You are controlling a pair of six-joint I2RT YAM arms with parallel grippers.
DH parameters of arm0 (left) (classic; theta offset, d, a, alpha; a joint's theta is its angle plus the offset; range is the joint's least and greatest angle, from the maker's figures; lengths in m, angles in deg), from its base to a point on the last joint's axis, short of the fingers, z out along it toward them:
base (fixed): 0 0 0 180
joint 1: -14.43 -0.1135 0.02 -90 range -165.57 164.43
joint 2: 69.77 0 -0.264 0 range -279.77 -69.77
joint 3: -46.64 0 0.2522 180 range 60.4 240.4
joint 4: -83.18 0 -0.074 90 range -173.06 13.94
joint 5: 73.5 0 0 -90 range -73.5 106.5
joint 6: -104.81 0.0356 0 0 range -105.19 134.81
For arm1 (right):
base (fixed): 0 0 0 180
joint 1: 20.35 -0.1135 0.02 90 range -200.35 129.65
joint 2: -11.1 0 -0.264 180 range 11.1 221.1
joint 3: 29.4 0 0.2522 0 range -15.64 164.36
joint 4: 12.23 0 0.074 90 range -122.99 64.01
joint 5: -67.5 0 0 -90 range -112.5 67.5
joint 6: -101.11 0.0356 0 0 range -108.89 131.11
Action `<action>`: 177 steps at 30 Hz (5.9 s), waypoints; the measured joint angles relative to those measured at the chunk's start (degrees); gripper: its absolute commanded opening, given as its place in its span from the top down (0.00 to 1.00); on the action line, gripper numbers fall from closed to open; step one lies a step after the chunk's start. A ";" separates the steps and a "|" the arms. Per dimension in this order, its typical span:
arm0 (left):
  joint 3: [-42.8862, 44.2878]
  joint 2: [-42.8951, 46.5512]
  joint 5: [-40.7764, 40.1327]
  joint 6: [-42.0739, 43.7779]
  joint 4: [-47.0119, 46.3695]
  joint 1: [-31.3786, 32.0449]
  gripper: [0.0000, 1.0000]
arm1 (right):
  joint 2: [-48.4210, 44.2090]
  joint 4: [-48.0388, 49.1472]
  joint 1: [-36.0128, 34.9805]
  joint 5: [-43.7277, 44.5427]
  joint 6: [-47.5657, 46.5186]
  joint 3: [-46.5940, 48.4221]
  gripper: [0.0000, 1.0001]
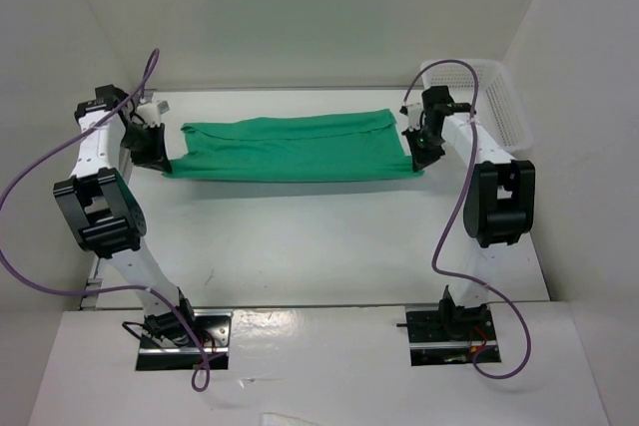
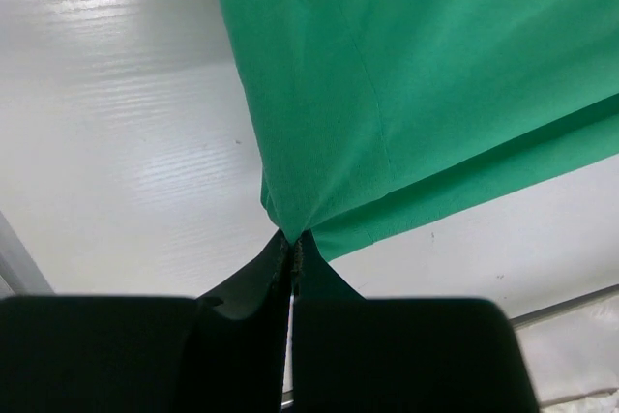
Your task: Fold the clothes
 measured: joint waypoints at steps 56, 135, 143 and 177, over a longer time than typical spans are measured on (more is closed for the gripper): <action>21.97 32.17 26.62 1.86 1.90 -12.79 1.00 | -29.46 -4.76 -0.74 7.76 -2.36 28.20 1.00; -10.01 18.93 18.53 4.66 -6.84 -6.78 1.00 | -15.41 -0.09 -1.36 5.03 -8.87 7.06 1.00; 1.90 2.05 17.86 2.54 -9.11 -1.81 1.00 | 1.62 2.43 -1.36 5.84 -8.68 16.13 1.00; 51.49 -39.52 19.78 0.81 5.68 2.40 0.00 | 43.60 -2.03 -3.78 8.92 -3.65 63.08 0.22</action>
